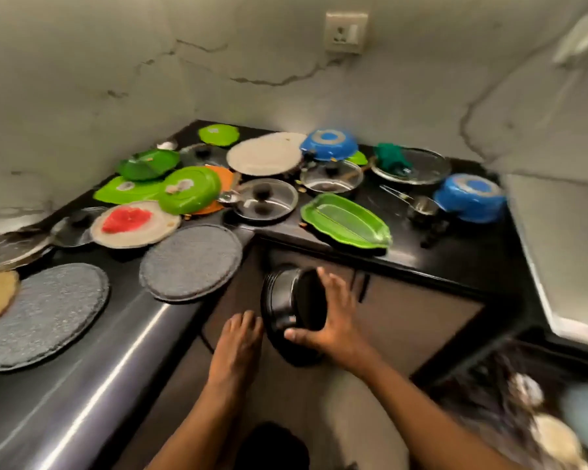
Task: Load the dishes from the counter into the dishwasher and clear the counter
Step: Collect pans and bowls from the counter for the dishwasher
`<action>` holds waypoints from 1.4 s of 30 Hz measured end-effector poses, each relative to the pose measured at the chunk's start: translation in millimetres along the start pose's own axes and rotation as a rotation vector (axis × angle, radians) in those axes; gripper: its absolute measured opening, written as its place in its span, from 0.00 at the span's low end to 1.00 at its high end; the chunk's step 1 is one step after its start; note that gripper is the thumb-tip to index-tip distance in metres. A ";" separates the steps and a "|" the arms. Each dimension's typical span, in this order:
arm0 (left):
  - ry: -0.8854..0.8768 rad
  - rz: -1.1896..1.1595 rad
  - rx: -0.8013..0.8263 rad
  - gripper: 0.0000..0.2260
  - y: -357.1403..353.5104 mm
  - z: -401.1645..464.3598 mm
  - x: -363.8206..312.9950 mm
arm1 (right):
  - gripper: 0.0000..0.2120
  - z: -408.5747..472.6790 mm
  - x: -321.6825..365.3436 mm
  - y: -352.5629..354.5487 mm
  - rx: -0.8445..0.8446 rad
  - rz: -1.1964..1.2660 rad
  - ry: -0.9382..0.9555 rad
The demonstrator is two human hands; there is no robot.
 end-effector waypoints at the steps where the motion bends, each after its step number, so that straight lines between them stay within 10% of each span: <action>1: -0.046 0.011 0.043 0.15 -9.6 -6.7 -17.7 | 0.60 -25.7 -19.7 6.8 -0.023 -0.058 -0.035; 9: -0.297 0.001 0.391 0.21 -66.7 -22.8 -175.3 | 0.58 -199.8 -135.1 58.8 -0.136 -0.344 -0.411; 24: -0.541 -0.349 0.551 0.29 -127.5 -75.8 -506.2 | 0.59 -398.8 -341.5 220.5 -0.462 -0.609 -0.945; 42: -0.447 -0.128 0.381 0.52 -211.6 -89.7 -573.0 | 0.59 -361.9 -532.8 242.5 -0.098 -0.757 -0.894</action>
Point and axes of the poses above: each hand's wrist, its own z-axis towards the middle knuckle, its own y-axis out of the back of the hand, x = y × z, the point moved 5 cm from there along z, towards the middle knuckle, and after that the axes turned 1 degree about -x, right-handed, at the moved point
